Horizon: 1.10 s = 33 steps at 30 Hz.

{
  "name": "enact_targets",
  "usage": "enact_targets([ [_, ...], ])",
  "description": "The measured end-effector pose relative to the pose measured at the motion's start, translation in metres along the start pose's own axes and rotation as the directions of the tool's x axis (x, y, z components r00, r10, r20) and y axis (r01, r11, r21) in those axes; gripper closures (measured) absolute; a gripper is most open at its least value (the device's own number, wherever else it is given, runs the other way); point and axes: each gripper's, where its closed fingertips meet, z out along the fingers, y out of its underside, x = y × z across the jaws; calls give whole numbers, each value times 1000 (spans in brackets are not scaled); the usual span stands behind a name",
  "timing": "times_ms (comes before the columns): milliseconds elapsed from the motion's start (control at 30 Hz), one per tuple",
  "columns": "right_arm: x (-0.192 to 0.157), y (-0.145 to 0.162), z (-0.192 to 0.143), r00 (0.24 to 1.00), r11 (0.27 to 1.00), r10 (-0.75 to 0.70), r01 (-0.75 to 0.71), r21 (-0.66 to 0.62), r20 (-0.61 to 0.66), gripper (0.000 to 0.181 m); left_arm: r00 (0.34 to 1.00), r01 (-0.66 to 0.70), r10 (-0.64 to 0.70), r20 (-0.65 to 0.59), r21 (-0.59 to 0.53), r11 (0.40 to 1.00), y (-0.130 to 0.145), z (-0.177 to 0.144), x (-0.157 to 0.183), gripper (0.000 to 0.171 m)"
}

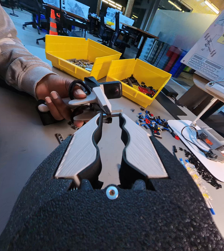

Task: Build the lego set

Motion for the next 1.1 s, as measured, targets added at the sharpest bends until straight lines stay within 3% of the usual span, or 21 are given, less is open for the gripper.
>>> enact_targets([
  [267,-4,3,-4,998,1000,3,-3,-6,58,160,999,-28,29,23,-41,999,5,1,-3,166],
  [400,-7,-7,-10,987,995,87,-93,42,137,160,997,-73,71,-15,-130,989,11,4,6,165],
  [433,-12,-9,-14,974,991,110,-122,54,196,179,995,-98,98,-11,-146,984,11,3,7,166],
  [533,-15,-8,-20,959,987,141,-157,46,247,181,975,-206,220,36,-227,952,16,0,6,166],
  [667,-9,-9,-18,980,993,97,-107,46,171,170,937,-325,343,69,-192,926,3,-2,12,166],
  [733,0,-12,-17,990,994,90,-96,54,105,159,937,-331,345,57,-175,927,0,-2,14,166],
  [933,0,-20,-14,999,997,-29,27,74,15,155,927,-359,373,45,-185,915,5,3,14,166],
  [1100,-7,-20,-16,995,996,41,-48,74,93,154,855,-471,511,83,-287,834,14,5,7,165],
])
